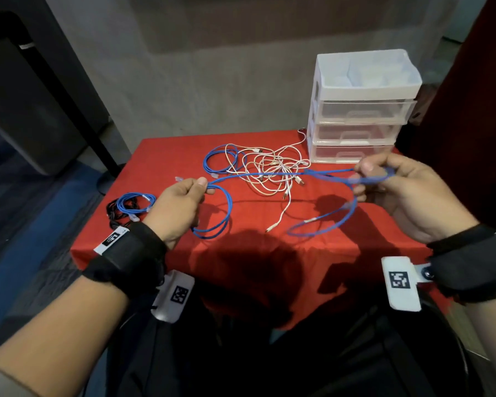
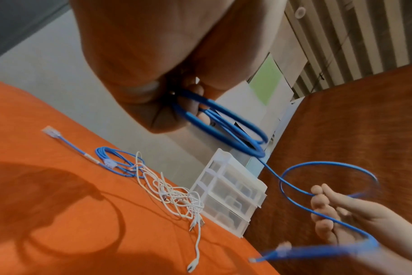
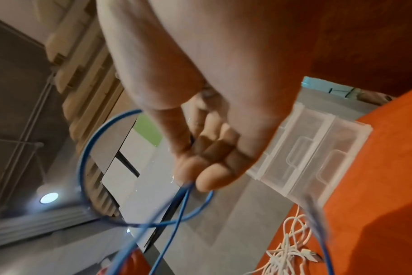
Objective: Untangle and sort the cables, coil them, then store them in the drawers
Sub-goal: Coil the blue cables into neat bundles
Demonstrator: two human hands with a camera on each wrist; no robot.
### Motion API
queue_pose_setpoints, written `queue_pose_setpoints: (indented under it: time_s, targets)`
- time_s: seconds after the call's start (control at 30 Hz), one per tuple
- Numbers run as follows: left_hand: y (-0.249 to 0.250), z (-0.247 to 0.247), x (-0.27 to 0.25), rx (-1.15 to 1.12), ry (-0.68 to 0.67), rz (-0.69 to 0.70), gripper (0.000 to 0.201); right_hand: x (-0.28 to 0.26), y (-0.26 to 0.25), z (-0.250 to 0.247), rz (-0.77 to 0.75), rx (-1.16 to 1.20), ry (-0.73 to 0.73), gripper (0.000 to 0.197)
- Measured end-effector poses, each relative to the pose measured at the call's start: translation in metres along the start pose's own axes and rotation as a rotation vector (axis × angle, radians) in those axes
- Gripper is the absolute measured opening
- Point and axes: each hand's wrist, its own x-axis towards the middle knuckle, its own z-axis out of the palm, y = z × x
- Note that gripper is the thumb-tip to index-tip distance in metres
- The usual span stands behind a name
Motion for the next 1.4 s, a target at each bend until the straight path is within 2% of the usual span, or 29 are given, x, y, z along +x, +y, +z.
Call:
queue_pose_setpoints:
  time_s: [0.07, 0.13, 0.27, 0.33, 0.4, 0.53, 0.63, 0.73, 0.8, 0.87, 1.07, 1.1, 1.23, 1.27, 1.3, 1.4]
  targets:
    - [-0.002, 0.001, 0.001, -0.026, 0.018, -0.016, 0.031, -0.006, -0.001, 0.001, 0.024, 0.025, -0.088, 0.019]
    - [-0.002, 0.003, 0.001, -0.042, 0.018, -0.031, 0.031, -0.008, 0.001, 0.007, 0.043, 0.033, -0.092, 0.022]
    - [0.002, 0.014, -0.006, -0.098, 0.045, -0.021, 0.030, -0.007, 0.017, 0.028, -0.017, -0.015, 0.065, 0.009]
    - [0.005, 0.024, -0.010, -0.197, 0.108, -0.032, 0.031, -0.010, 0.026, 0.041, -0.027, 0.004, 0.097, 0.023]
    - [0.008, 0.033, -0.013, -0.379, 0.151, -0.089, 0.031, -0.017, 0.034, 0.053, -0.015, 0.019, 0.062, 0.033]
    - [0.011, 0.047, -0.021, -0.688, 0.096, -0.288, 0.031, -0.031, 0.045, 0.080, -0.034, -0.061, 0.001, 0.010]
    - [0.007, 0.065, -0.034, -0.647, 0.096, -0.314, 0.032, -0.037, 0.049, 0.101, -0.036, 0.051, 0.042, 0.004]
    - [0.002, 0.082, -0.043, -0.630, 0.109, -0.336, 0.034, -0.040, 0.052, 0.116, -0.047, 0.125, 0.028, 0.009]
    - [0.002, 0.090, -0.046, -0.607, 0.097, -0.326, 0.039, -0.043, 0.057, 0.124, -0.054, 0.140, -0.014, 0.012]
    - [0.005, 0.093, -0.048, -0.594, 0.120, -0.291, 0.036, -0.045, 0.061, 0.128, -0.061, 0.112, -0.063, 0.011]
    - [0.011, 0.084, -0.046, -0.602, 0.219, -0.183, 0.033, -0.048, 0.058, 0.115, -0.135, -0.220, -0.275, 0.018]
    - [0.011, 0.081, -0.045, -0.623, 0.230, -0.152, 0.032, -0.047, 0.056, 0.110, -0.120, -0.232, -0.254, 0.014]
    - [0.011, 0.068, -0.042, -0.647, 0.186, -0.051, 0.031, -0.037, 0.049, 0.090, -0.052, -0.060, 0.081, 0.012]
    - [0.010, 0.066, -0.041, -0.633, 0.169, -0.036, 0.031, -0.035, 0.047, 0.087, -0.031, -0.035, 0.119, 0.007]
    - [0.009, 0.065, -0.042, -0.616, 0.150, -0.021, 0.032, -0.032, 0.046, 0.086, 0.004, -0.033, 0.101, 0.007]
    - [0.009, 0.066, -0.043, -0.572, 0.090, 0.003, 0.032, -0.030, 0.050, 0.088, 0.100, -0.075, -0.135, 0.018]
